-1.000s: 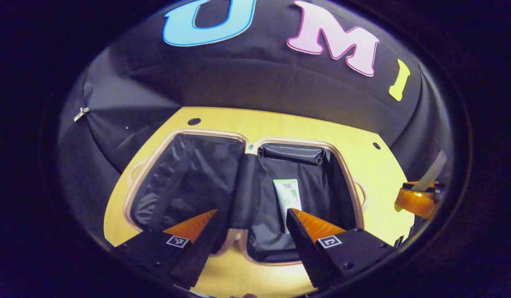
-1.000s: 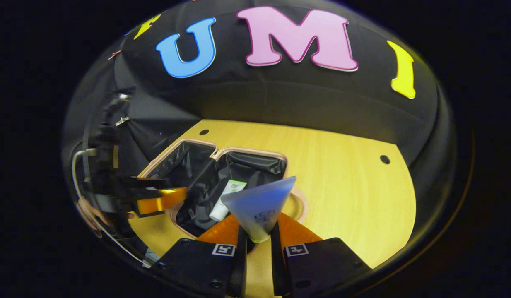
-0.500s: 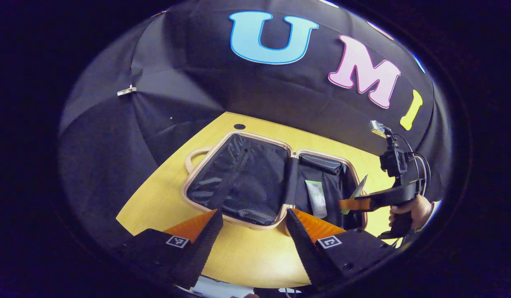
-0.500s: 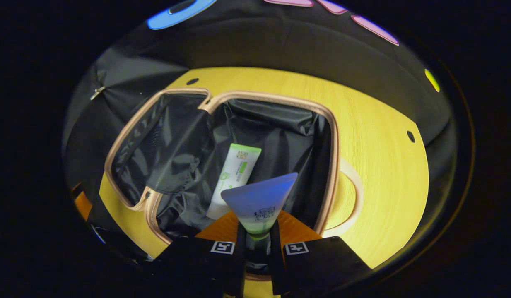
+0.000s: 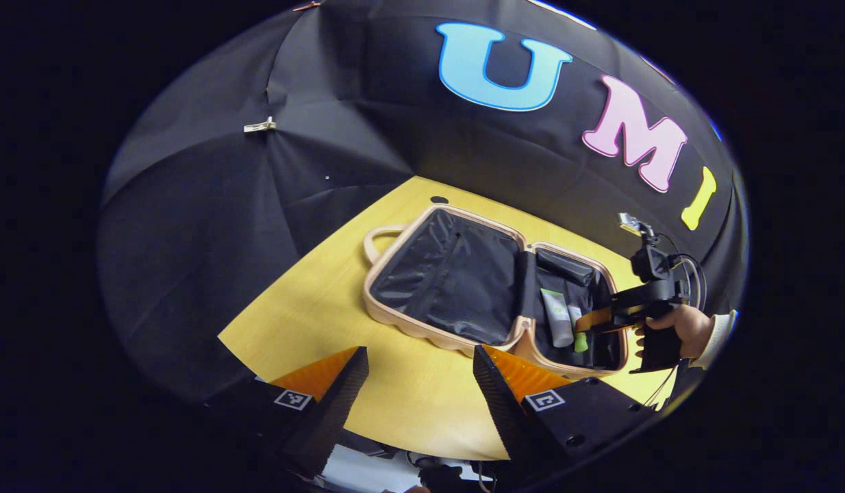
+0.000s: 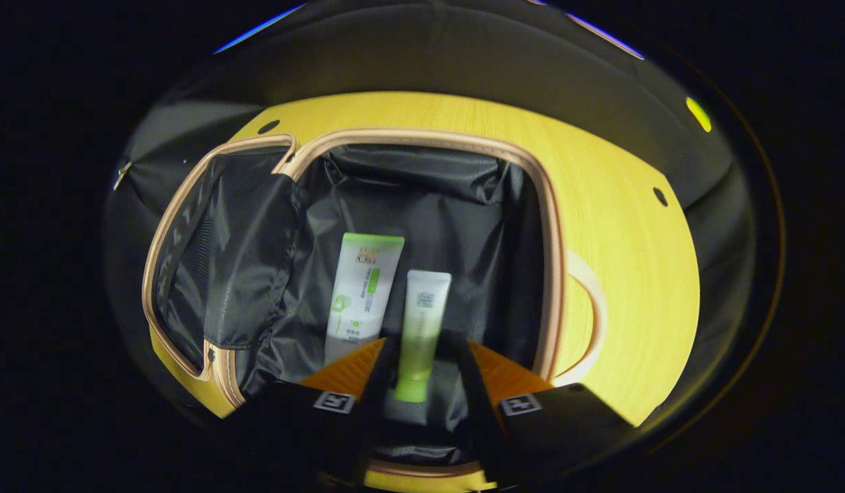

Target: First open the suitcase, pack the skin care products into it, and then close the suitcase.

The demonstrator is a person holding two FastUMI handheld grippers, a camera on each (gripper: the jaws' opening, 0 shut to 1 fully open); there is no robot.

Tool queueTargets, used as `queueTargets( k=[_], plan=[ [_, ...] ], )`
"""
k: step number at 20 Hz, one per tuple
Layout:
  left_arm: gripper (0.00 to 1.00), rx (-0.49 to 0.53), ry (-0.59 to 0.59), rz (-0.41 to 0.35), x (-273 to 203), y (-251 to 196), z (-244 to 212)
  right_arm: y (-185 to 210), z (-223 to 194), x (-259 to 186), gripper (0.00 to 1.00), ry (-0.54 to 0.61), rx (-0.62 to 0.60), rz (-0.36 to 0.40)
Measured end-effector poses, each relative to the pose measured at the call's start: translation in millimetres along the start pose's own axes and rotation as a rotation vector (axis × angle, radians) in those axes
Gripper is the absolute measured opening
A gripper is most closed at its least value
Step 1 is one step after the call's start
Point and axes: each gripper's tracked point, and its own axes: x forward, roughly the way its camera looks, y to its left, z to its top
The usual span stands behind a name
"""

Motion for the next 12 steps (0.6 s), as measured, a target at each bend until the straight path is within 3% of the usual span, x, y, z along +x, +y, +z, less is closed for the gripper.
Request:
queueTargets(
  k=[2, 4, 7, 9, 12],
  plan=[
    [0.97, 0.007, -0.016, 0.03, 4.8, 19.3, 8.2, -0.5, 5.4, -16.4, 0.9, -0.048, -0.004, 0.021],
    [0.97, 0.007, -0.031, 0.049, 15.8, 37.6, 21.3, -1.5, 9.5, -38.9, 0.87, -0.11, 0.006, 0.057],
    [0.97, -0.002, -0.079, 0.058, 46.0, 63.4, 58.8, -16.1, 15.9, -83.9, 0.96, -0.235, 0.04, 0.091],
    [0.93, -0.018, -0.103, 0.053, 73.4, 78.9, 90.4, -33.2, 16.5, -115.7, 0.99, -0.316, 0.074, 0.095],
    [0.96, -0.06, -0.072, 0.034, 127.4, 94.5, 123.7, -72.6, 1.5, -159.9, 0.98, -0.398, 0.122, 0.057]
  ],
)
